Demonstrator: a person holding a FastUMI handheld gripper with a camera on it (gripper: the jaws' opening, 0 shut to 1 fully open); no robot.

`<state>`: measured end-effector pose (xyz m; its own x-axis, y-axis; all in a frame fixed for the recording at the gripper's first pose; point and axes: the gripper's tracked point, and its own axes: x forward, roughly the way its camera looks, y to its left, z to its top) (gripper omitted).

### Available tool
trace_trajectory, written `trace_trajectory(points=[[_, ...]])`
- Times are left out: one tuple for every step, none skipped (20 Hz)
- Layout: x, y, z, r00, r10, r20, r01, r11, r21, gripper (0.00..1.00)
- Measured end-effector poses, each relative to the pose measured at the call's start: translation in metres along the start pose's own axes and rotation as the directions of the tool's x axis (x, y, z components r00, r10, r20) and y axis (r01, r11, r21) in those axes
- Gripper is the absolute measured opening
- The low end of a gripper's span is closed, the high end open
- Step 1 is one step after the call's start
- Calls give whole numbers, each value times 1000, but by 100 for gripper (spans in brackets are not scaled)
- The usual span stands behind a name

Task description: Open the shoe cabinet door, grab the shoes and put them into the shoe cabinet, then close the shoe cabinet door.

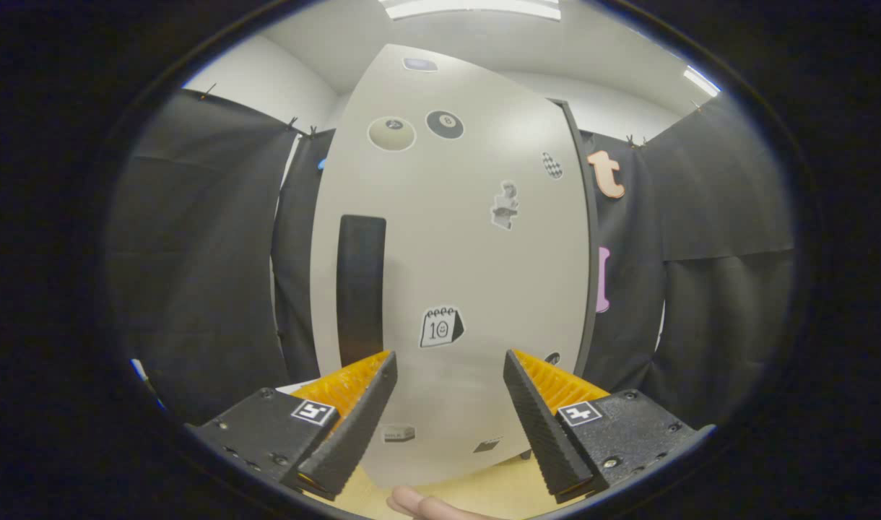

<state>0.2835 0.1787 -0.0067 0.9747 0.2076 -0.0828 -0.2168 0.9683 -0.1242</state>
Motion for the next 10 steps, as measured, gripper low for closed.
trace_trajectory(points=[[3, 0, -7, 1000, 2, -10, -2, 1000, 6, 98], [2, -2, -12, 1000, 11, -16, -11, 1000, 17, 98], [-3, -2, -16, 1000, 15, -15, -15, 1000, 25, 98], [-9, -4, -17, 1000, 18, -14, -18, 1000, 25, 98], [-17, -8, -17, 1000, 19, -1, -19, 999, 28, 99], [-27, -13, -16, 1000, 22, 19, -22, 999, 31, 99], [-38, -18, -13, 999, 20, 36, -21, 999, 28, 99], [-50, -26, -15, 999, 14, 46, -15, 1000, 22, 99], [-63, -31, -15, 999, 14, 51, -15, 1000, 13, 99], [-74, -36, -14, 998, 20, 61, -20, 1000, 10, 99]])
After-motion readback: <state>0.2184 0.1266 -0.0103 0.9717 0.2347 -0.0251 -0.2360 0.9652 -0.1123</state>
